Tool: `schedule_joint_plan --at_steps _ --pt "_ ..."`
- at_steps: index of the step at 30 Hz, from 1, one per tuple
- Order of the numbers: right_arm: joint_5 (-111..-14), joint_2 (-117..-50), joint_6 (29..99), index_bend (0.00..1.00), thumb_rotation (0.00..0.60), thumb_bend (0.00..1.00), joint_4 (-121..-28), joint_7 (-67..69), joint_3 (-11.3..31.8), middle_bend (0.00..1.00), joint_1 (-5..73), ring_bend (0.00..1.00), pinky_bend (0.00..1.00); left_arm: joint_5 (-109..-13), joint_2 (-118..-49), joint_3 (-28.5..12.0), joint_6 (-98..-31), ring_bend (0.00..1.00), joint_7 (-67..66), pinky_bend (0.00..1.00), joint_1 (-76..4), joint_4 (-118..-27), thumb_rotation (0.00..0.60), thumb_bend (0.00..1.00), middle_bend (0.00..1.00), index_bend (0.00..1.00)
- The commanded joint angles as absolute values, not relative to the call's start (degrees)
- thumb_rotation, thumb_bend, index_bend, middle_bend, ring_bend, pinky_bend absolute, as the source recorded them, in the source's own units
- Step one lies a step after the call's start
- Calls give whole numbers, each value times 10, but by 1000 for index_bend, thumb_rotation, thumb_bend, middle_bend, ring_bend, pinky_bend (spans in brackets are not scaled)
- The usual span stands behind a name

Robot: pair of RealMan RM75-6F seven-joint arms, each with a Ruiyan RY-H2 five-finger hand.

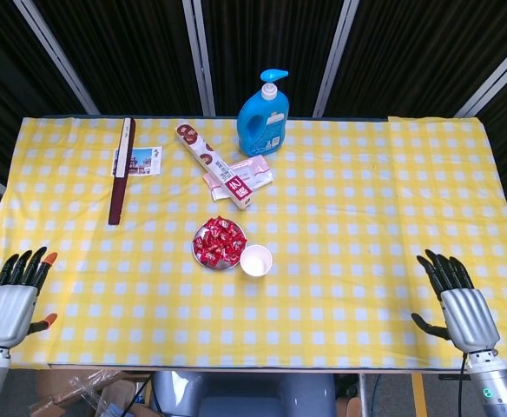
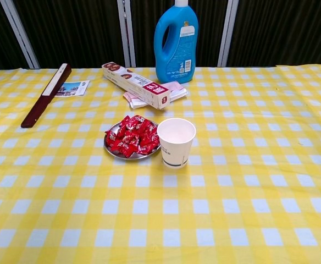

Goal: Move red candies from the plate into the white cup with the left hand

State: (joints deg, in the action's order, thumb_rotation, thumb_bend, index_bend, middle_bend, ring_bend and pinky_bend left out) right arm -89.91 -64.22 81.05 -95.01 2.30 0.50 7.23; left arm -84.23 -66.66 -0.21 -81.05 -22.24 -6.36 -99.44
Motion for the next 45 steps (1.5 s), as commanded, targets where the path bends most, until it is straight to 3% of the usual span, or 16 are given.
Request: schedule_joint_plan --at_steps 1,5,8,13,20,27,36,45 --pt "-898 -640 806 0 600 277 -952 28 4 0 73 0 0 -836 -669 -12 -793 69 -244 232 -80 -1006 600 71 0 0" --pt "-892 -636 798 0 600 277 -956 39 4 0 76 0 0 -816 -678 -43 -758 485 -287 605 -121 -1023 600 82 36 0" --pt "-889 -632 791 0 600 277 -960 50 5 0 78 0 0 -778 -694 -74 -714 644 -310 753 -161 -1039 600 86 115 31" --pt "-880 -627 775 0 600 278 -967 60 5 0 84 0 0 -684 -746 -132 -619 764 -361 855 -257 -1030 600 104 178 89" --pt "-858 -617 752 0 600 277 -976 78 9 0 91 0 0 -548 -828 -167 -526 778 -439 861 -376 -963 600 130 153 111" --pt "-853 -613 744 0 600 276 -981 85 10 0 95 0 0 -444 -898 -171 -480 782 -489 861 -472 -887 600 199 144 118" --pt "-852 -611 742 0 600 277 -981 95 11 0 96 0 0 -363 -959 -164 -468 781 -509 861 -551 -817 600 219 152 159" --pt "-855 -610 742 0 600 277 -981 103 10 0 96 0 0 -317 -974 -142 -480 782 -515 861 -585 -800 600 220 189 212"
